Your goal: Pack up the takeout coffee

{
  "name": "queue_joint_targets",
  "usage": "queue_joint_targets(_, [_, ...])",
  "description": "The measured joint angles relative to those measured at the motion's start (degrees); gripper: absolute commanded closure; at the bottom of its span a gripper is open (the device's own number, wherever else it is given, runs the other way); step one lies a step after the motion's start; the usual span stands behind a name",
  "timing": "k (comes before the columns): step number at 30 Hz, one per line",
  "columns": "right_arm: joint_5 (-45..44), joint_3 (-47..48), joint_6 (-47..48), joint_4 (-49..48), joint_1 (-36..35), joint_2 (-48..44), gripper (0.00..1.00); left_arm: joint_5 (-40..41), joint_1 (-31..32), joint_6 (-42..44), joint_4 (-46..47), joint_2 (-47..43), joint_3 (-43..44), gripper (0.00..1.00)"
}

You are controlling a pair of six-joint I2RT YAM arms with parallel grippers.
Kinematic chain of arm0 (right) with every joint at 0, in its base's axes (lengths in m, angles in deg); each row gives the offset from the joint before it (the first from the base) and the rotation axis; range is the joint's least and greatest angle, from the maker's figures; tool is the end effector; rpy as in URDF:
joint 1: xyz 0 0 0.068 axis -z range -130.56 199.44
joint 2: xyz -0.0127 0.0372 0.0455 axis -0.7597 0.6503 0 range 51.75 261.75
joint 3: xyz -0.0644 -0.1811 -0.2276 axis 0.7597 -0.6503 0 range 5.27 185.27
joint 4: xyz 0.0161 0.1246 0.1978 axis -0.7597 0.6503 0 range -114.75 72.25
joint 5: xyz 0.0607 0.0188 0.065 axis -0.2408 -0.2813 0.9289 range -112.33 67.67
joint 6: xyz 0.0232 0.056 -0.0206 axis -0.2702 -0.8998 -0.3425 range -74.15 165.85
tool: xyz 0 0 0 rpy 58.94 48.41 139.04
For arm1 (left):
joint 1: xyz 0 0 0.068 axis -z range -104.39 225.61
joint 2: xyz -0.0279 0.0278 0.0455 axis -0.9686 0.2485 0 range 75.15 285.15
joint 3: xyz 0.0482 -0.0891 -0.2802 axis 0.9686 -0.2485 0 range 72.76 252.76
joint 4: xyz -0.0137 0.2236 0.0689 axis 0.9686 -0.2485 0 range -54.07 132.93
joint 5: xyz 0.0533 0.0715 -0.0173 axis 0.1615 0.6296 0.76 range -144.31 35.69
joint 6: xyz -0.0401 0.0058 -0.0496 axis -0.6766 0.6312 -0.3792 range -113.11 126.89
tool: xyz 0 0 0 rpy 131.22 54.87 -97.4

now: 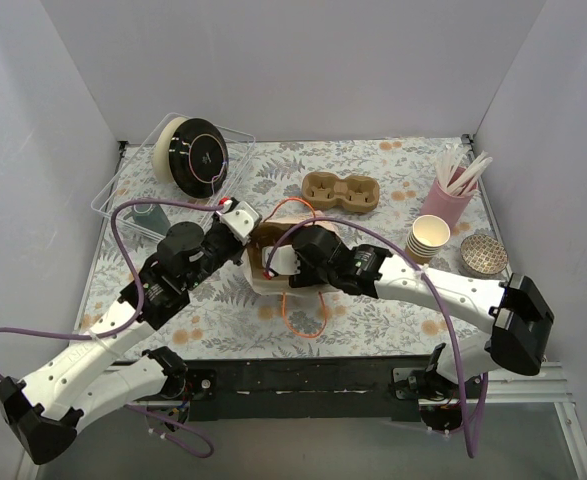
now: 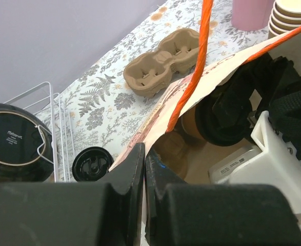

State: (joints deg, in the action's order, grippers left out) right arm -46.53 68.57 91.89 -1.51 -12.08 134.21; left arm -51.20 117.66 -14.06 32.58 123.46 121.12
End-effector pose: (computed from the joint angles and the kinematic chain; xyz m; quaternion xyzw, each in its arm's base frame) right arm 0.1580 0.2483 0.3063 -0.6717 0.5970 -0.1369 0.4168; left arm 0.1240 -0.1081 0.3680 0.1234 0.7576 -0.3170 0.5571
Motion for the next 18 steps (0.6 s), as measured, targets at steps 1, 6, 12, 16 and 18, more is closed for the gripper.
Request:
queue_joint_targets(1, [0.5, -0.5, 0.5, -0.6, 0.0, -0.4, 0.68, -0.7, 0.1, -0.1, -0.2, -0.3, 0.0, 1.00])
queue_joint_targets(6, [1.8, -0.5, 2.2, -3.4, 0.2, -0.7, 0.68, -3.7, 0.1, -0.2, -1.1, -0.8, 0.0, 1.00])
queue_joint_targets(12, [3.4, 0.0, 3.6, -3.7, 0.6, -0.7, 0.69, -6.2, 0.1, -0.3, -3.2, -0.7, 0.0, 1.00])
queue_joint_targets(16, [4.6, 0.0, 4.0, -3.7, 0.9, -0.7, 0.69, -7.1, 0.1, -0.3, -4.2, -0.7, 0.0, 1.00])
queue_joint_targets(18, [5.6, 0.0, 4.2, -3.6, 1.1, -0.7, 0.69, -7.4, 0.1, -0.5, -4.8, -0.7, 0.0, 1.00])
